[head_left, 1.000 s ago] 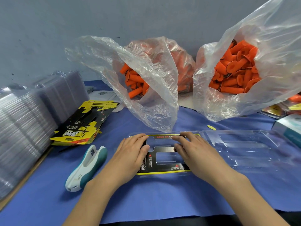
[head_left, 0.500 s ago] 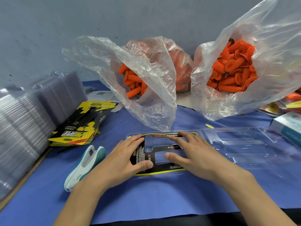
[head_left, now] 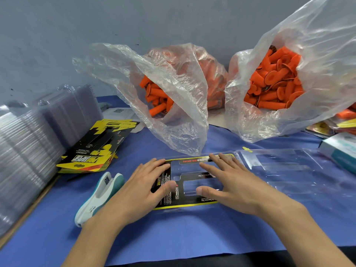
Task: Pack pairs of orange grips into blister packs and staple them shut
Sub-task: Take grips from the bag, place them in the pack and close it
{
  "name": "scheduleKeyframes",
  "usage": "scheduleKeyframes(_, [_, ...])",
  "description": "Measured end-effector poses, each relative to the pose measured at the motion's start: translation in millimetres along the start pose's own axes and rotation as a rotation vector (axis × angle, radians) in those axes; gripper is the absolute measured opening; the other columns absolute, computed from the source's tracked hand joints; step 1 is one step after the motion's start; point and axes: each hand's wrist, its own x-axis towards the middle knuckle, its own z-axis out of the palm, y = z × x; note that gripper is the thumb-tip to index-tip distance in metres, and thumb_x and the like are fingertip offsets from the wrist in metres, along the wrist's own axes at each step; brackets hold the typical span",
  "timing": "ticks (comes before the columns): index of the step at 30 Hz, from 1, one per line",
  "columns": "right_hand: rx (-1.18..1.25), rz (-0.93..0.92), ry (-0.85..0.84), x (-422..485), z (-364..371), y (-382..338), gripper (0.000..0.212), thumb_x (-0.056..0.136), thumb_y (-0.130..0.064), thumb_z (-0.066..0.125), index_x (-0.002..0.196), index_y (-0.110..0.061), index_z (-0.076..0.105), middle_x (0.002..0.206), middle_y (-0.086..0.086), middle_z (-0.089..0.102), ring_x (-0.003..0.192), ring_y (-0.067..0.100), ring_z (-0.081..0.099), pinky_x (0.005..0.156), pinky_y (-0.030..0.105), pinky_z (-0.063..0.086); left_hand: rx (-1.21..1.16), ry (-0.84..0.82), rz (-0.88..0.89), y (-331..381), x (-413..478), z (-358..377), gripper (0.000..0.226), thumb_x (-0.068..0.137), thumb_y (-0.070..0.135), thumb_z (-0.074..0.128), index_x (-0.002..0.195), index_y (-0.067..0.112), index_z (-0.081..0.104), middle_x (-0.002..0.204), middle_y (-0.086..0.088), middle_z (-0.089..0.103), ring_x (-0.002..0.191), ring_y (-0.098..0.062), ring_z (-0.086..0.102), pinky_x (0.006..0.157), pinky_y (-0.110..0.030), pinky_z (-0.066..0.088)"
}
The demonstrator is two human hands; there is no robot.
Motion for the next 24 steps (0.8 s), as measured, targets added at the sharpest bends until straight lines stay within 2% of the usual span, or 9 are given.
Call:
scheduleKeyframes(2, [-0.024,-0.045,0.069,1.8,-0.1,-1.8,0.074,0.085,-0.078,0.018,0.151,-0.045,0.025,0.164,-0.013,0.01,0.15,0.012,0.002,0.12,0.029,0.001,0.004,0.069,0.02,2.1,-0.1,-0.6,0.072,0.086,0.074,0.029,0.146,0.035,0.04,0.148,0.03,0.026,0.138,0.018,0.007,0.12,-0.023,0.013])
scheduleKeyframes(4, [-0.071,-0.102,0.176,4.7,-0.4,-2.6,0.05,0.098,-0.061,0.031,0.143,-0.043,0.042,0.154,-0.016,0.032,0.142,0.012,0.02,0.116,0.023,0.012,0.0,0.117,0.049,6.1,-0.2,-0.7,0.067,0.088,0.071,0.031,0.142,0.034,0.046,0.147,0.026,0.034,0.139,0.012,0.017,0.116,-0.02,0.018])
scheduleKeyframes(7, [-0.07,-0.117,0.22,8.6,-0.8,-4.1,0.036,0.099,-0.052,0.044,0.131,-0.041,0.056,0.138,-0.019,0.046,0.131,0.011,0.033,0.108,0.021,0.02,0.003,0.132,0.084,13.8,-0.7,0.3,0.058,0.091,0.065,0.037,0.138,0.033,0.052,0.143,0.022,0.04,0.136,0.008,0.025,0.113,-0.019,0.024])
scheduleKeyframes(13, [-0.1,-0.129,0.181,14.2,2.3,-3.9,0.031,0.099,-0.048,0.048,0.127,-0.041,0.058,0.118,-0.016,0.054,0.118,0.013,0.041,0.104,0.026,0.026,0.034,0.145,0.138,26.7,2.3,2.1,0.047,0.094,0.055,0.042,0.13,0.029,0.06,0.137,0.018,0.047,0.133,0.004,0.029,0.107,-0.011,0.022])
scheduleKeyframes(19, [-0.069,-0.117,0.2,16.3,4.7,-2.2,0.029,0.097,-0.05,0.05,0.123,-0.04,0.06,0.115,-0.016,0.055,0.115,0.011,0.04,0.102,0.025,0.027,0.034,0.148,0.16,32.3,6.5,4.7,0.041,0.097,0.049,0.046,0.128,0.027,0.061,0.133,0.016,0.051,0.13,-0.001,0.036,0.109,-0.019,0.027])
scheduleKeyframes(24, [-0.055,-0.13,0.213,15.4,5.3,-1.7,0.032,0.099,-0.051,0.044,0.125,-0.039,0.059,0.115,-0.017,0.056,0.113,0.011,0.044,0.103,0.027,0.028,0.045,0.158,0.17,33.3,8.4,7.2,0.031,0.098,0.044,0.05,0.122,0.028,0.063,0.129,0.017,0.053,0.127,0.0,0.038,0.106,-0.016,0.028])
